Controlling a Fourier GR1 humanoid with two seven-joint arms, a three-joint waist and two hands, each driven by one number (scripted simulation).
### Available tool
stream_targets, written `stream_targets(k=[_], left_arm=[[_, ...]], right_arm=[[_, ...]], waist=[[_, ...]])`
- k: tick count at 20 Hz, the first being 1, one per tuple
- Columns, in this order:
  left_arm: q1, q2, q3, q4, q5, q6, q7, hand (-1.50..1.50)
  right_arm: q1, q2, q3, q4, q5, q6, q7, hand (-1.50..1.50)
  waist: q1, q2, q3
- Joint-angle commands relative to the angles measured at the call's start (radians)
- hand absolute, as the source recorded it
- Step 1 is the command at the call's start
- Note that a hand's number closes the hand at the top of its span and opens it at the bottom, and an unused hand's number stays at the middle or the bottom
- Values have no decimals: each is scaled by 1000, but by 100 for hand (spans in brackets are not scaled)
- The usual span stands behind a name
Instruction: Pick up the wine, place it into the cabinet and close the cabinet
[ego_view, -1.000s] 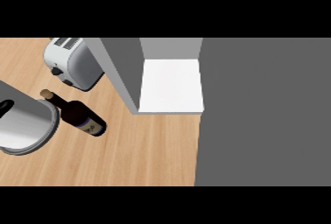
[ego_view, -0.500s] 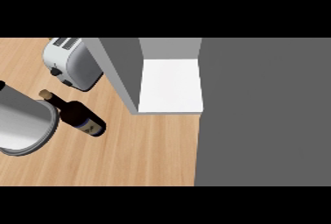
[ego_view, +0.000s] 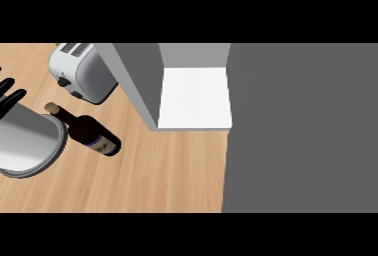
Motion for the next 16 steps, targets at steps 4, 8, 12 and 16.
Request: stream_targets(k=[4,8,12,16], left_arm=[[13,-69,-56,157,-137,-136,-86,-150],[6,-47,-21,260,-148,-216,-119,-150],[-18,-74,-37,319,-199,-246,-166,-150],[-35,-93,7,429,-347,-278,-313,-150]], right_arm=[[2,-1,8,-167,-83,-23,114,-150],[-13,7,-25,-117,-79,-15,68,-150],[-6,13,-26,-105,-79,4,58,-150],[-31,-1,-33,-141,-100,-5,110,-150]], waist=[[-5,0,-1],[0,1,0],[1,1,0],[-4,1,-1]])
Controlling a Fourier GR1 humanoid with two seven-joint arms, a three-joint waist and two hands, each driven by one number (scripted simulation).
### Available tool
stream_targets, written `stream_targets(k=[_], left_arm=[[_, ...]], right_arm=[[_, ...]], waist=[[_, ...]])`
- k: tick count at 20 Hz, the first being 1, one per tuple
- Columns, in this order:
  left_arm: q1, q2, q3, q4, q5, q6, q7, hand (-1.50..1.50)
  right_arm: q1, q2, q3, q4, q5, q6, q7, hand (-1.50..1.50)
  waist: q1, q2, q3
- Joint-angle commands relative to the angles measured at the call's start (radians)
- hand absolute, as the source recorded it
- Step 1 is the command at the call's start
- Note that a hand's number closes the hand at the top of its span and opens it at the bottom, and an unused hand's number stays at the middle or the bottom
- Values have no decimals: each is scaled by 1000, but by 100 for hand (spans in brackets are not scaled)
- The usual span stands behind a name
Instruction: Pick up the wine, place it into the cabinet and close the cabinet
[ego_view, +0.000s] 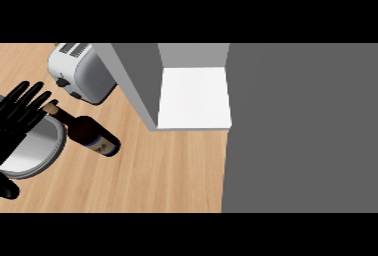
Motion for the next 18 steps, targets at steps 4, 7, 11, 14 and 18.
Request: stream_targets(k=[4,7,11,14,18], left_arm=[[-110,-2,21,221,-159,-26,-147,-150],[-59,-26,-5,167,-150,-29,-138,-150],[-68,-48,-6,304,-287,-67,-305,-150],[-106,-54,-30,315,-285,-49,-282,-150],[-114,3,-17,458,-355,-161,-419,-150]], right_arm=[[24,7,-18,-168,-90,-28,89,-150],[123,42,23,-154,-38,17,-7,-150],[12,22,-4,-124,-53,-21,58,-150],[75,35,-14,-121,-74,11,6,-150],[-38,21,21,-158,-54,-59,151,-150]], waist=[[-6,1,0],[4,-1,1],[4,1,0],[3,0,1],[3,1,-1]])
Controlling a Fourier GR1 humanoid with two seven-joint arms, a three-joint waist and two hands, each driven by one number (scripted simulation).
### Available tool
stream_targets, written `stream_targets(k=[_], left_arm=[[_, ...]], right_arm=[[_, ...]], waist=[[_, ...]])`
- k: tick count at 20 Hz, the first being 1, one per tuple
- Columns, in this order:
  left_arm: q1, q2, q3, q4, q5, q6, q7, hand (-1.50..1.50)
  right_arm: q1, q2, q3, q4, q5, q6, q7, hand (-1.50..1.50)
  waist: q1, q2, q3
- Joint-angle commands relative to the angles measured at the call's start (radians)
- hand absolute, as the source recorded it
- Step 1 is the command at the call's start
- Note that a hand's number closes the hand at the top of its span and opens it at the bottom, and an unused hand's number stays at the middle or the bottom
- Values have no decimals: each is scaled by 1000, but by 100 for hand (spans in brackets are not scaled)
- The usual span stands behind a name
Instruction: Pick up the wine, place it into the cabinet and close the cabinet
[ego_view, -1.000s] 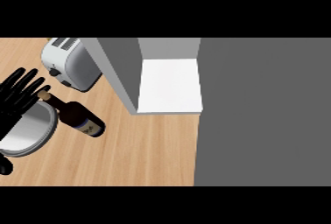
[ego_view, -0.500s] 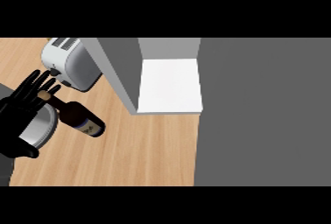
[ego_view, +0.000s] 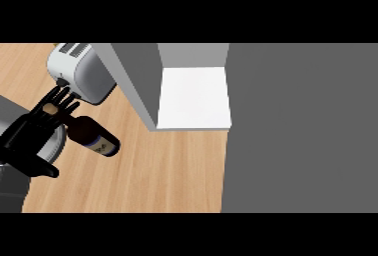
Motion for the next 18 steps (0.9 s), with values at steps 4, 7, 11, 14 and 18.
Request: stream_targets(k=[4,7,11,14,18], left_arm=[[-41,-5,-16,144,-71,-40,-115,-150],[12,-25,-38,130,-144,-42,-215,-150],[-24,-32,-49,181,-148,-32,-216,-150],[-107,34,-22,346,-177,-76,-291,-150],[-72,34,-42,363,-217,-67,-345,-150]], right_arm=[[96,18,13,-179,-49,7,18,-150],[47,-14,-62,-159,-116,12,47,-150],[94,4,-24,-168,-78,24,22,-150],[73,-19,-65,-144,-128,51,9,-150],[110,59,75,-191,7,0,13,-150]], waist=[[-2,-1,0],[1,-1,0],[4,-2,1],[-5,2,0],[-3,0,0]])
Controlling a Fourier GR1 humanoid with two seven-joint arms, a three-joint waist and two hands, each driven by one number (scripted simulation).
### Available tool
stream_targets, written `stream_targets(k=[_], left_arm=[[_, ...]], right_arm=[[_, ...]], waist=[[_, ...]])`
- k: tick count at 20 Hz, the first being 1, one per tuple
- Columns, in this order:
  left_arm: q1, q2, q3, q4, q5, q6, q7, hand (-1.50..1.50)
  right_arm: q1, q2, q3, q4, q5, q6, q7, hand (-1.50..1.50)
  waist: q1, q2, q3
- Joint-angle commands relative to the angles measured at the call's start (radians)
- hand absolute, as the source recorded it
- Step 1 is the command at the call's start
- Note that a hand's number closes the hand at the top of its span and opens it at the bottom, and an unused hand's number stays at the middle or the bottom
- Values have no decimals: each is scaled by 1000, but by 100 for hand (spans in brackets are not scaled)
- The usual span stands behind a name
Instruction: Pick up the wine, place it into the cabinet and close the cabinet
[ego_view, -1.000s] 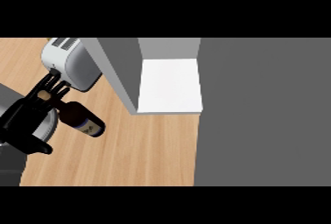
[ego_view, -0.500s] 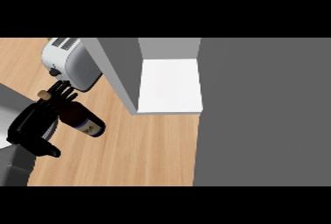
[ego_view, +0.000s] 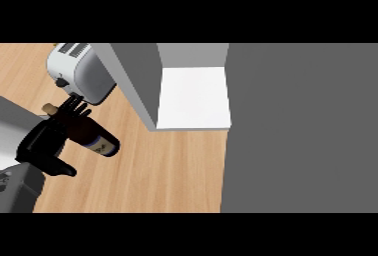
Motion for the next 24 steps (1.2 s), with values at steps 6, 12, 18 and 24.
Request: stream_targets(k=[6,12,18,24], left_arm=[[-81,-15,-42,166,-99,17,-166,-150],[-75,18,-49,224,-103,-21,-199,-150],[-97,-3,-52,261,-87,-22,-206,-150],[-126,-51,-70,297,-89,-17,-246,-150]], right_arm=[[-12,-9,-34,-122,-83,-21,79,-150],[-27,-9,-15,-121,-60,-24,92,-150],[11,12,12,-161,-54,-22,94,-150],[-43,1,5,-124,-34,-36,118,-150]], waist=[[-3,2,0],[2,1,0],[-4,0,-1],[-1,1,-1]])
